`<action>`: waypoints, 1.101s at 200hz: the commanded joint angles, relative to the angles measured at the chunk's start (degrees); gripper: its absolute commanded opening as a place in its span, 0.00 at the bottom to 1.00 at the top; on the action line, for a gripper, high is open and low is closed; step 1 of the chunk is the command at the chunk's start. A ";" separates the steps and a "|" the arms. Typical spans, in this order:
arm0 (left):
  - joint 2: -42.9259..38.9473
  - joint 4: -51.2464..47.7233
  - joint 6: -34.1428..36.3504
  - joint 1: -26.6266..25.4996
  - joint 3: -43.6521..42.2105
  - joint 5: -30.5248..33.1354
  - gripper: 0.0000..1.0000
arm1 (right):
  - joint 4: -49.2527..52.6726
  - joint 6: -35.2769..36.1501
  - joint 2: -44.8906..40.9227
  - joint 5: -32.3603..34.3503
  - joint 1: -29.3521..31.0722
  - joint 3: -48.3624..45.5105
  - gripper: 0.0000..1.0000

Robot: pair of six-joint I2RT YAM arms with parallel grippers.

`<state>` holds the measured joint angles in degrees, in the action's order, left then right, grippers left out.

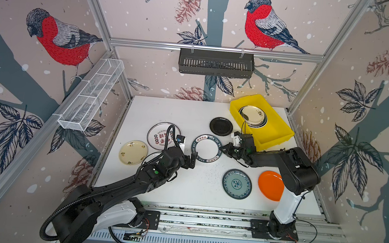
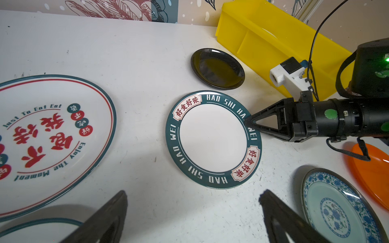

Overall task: Place the plates into the plastic bin on the countertop
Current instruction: 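Close the right gripper on the rim of the HAO SHI HAO WEI plate, then lift the HAO SHI HAO WEI plate toward the bin with the right gripper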

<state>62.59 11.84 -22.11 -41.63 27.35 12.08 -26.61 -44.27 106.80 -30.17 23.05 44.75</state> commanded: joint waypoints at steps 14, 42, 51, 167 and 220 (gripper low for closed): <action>-0.44 2.67 -0.48 0.14 0.00 0.33 0.98 | 3.48 2.39 -2.30 0.45 0.08 -0.66 0.00; -0.54 2.91 -0.56 0.13 -0.20 0.71 0.98 | 2.15 1.37 -4.16 -0.62 -0.44 -2.11 0.00; -0.54 2.93 -0.56 0.14 -0.20 0.67 0.98 | 1.76 1.21 -4.77 -0.92 -0.54 -2.46 0.00; -3.21 5.39 -0.16 0.14 -0.36 -0.03 0.98 | 6.44 0.49 -20.30 -1.16 -6.98 -2.66 0.00; -0.99 7.63 2.63 0.14 2.00 -2.70 0.98 | 5.78 -2.84 -24.69 -1.23 -15.27 -0.06 0.00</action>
<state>60.36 16.45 -21.12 -41.63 27.42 10.66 -19.00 -44.86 83.09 -31.11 10.00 42.89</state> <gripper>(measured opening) 0.979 0.076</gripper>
